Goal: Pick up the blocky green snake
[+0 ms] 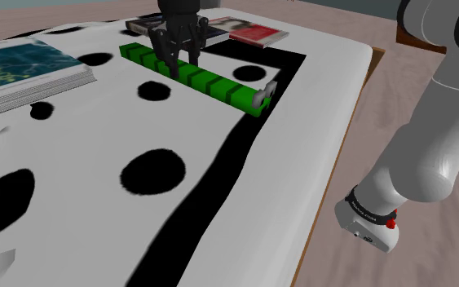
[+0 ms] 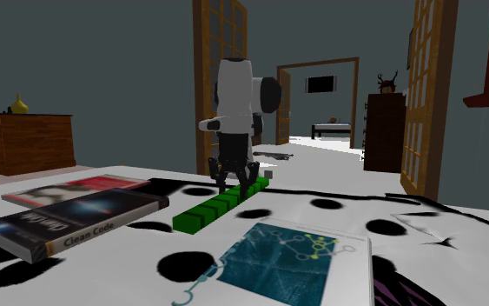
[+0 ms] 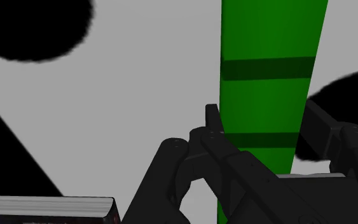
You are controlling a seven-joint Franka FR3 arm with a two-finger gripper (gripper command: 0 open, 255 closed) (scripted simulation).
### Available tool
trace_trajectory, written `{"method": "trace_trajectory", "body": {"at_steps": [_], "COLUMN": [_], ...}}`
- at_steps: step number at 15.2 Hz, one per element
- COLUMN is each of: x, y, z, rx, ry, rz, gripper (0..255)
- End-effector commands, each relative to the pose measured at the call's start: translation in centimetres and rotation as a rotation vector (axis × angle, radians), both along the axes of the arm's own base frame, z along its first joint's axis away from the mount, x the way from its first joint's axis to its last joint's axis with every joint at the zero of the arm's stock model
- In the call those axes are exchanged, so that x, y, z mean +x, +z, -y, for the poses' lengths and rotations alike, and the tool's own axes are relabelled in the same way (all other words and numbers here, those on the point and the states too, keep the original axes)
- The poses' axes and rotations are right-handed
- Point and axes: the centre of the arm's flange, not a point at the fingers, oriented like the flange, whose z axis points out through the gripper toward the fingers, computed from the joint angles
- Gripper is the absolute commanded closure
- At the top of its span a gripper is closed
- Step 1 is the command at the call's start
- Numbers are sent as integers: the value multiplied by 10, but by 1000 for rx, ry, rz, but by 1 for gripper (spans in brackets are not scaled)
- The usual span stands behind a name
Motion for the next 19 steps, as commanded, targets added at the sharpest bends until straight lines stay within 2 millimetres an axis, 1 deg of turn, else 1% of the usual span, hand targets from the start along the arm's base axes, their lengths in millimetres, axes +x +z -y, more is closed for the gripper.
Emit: {"method": "trace_trajectory", "body": {"at_steps": [1,2,17,19], "x": [0,1,1,1], "y": [-1,-1,79,79], "z": [0,0,0,0], "rx": [-1,-1,-1,-1], "ry": [0,0,0,-1], "rz": [-2,-2,-2,-2], "gripper": [255,255,255,255]}}
